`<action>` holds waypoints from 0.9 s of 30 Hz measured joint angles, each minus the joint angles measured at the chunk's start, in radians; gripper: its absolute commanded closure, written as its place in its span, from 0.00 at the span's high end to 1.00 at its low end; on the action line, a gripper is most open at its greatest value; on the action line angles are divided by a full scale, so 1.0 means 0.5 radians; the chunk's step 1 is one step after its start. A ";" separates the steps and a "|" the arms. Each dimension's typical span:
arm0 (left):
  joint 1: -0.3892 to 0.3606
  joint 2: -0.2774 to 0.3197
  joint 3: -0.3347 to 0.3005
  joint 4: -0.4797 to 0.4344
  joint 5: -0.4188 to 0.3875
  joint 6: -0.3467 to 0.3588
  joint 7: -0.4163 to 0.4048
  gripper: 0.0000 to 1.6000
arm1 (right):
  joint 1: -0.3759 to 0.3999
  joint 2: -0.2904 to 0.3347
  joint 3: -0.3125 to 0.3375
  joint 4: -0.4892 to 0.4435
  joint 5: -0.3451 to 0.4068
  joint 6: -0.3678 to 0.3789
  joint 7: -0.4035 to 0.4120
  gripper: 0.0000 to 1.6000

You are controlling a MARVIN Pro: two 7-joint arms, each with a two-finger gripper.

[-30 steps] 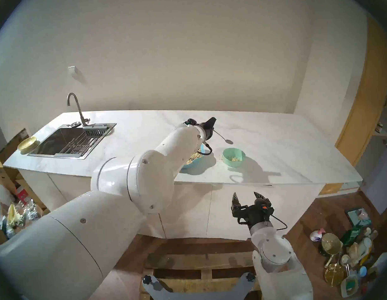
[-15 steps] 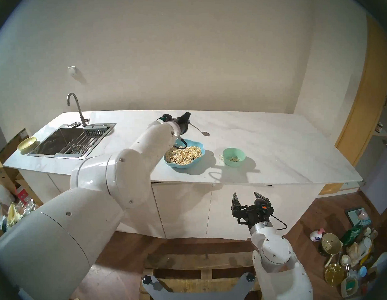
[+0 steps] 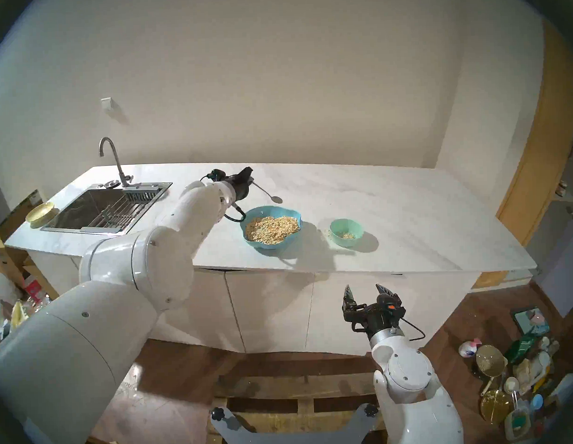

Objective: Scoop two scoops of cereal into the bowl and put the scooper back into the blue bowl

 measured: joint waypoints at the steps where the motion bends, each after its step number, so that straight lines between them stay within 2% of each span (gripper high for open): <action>1: 0.009 0.005 0.001 -0.007 0.000 0.011 -0.006 0.00 | 0.000 0.000 0.000 0.000 0.000 0.000 0.000 1.00; 15: 0.254 0.053 0.014 -0.229 -0.008 0.188 -0.042 0.00 | 0.000 0.000 0.000 -0.001 0.000 0.000 0.000 1.00; 19: 0.370 0.047 0.011 -0.389 -0.010 0.239 -0.030 0.00 | 0.000 0.000 0.000 -0.001 0.000 0.000 0.000 1.00; 27: 0.659 0.006 -0.024 -0.935 -0.029 0.360 0.101 0.00 | 0.000 0.000 0.000 -0.001 0.000 0.000 0.000 1.00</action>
